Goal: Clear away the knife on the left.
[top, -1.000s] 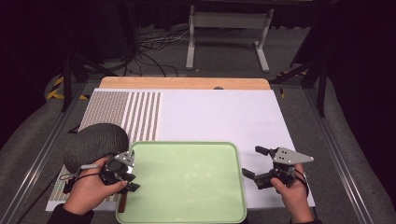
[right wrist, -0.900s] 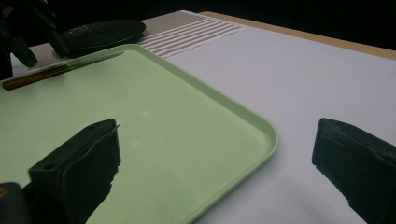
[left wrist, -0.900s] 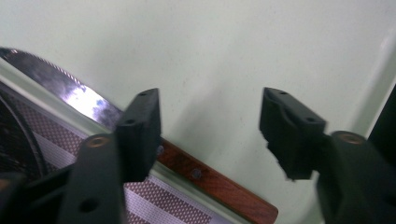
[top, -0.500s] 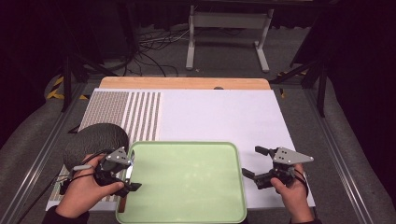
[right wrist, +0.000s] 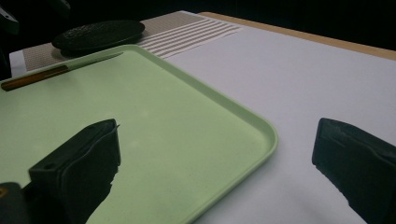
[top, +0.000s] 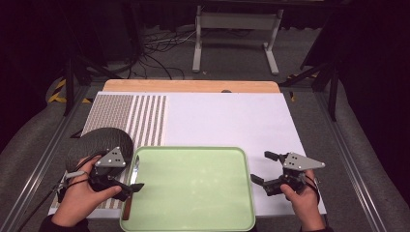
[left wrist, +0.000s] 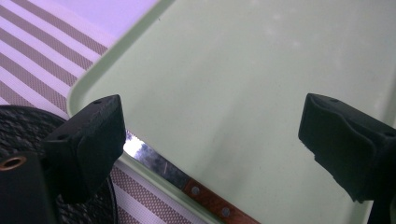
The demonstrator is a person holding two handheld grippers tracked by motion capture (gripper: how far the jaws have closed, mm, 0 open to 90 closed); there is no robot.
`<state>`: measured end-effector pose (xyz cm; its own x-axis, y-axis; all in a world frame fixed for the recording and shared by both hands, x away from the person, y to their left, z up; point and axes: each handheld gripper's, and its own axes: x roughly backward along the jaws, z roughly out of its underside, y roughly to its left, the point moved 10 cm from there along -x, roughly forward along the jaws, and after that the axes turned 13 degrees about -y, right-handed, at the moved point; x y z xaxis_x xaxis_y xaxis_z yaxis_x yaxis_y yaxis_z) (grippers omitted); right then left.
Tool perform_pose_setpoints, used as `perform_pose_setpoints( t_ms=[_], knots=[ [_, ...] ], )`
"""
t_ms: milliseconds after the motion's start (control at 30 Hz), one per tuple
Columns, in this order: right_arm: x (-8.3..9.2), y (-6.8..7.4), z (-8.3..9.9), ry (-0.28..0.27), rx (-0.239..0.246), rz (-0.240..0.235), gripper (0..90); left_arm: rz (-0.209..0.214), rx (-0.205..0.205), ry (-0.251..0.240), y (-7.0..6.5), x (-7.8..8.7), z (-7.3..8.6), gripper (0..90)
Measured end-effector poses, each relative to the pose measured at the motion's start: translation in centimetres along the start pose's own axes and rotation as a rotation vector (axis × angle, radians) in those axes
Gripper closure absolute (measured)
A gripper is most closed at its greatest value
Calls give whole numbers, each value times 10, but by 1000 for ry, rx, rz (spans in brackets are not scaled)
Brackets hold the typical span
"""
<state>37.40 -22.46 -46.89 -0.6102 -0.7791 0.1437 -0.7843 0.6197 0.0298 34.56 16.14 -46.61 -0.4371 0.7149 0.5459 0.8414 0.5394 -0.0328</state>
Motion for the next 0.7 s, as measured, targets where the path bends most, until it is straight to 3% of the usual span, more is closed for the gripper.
perform_pose_setpoints(
  t_ms=[233,300,633,700],
  knots=[
    [0,-1,1,3,0,1,17,-17,-6,-75,8,6,2,84],
    [0,-1,1,0,0,2,17,-22,-15,-137,11,10,2,82],
    [0,-1,1,0,3,6,17,-30,-53,-274,18,15,7,77],
    [0,-1,0,-3,2,6,17,-31,-52,-281,18,15,8,76]
  ],
)
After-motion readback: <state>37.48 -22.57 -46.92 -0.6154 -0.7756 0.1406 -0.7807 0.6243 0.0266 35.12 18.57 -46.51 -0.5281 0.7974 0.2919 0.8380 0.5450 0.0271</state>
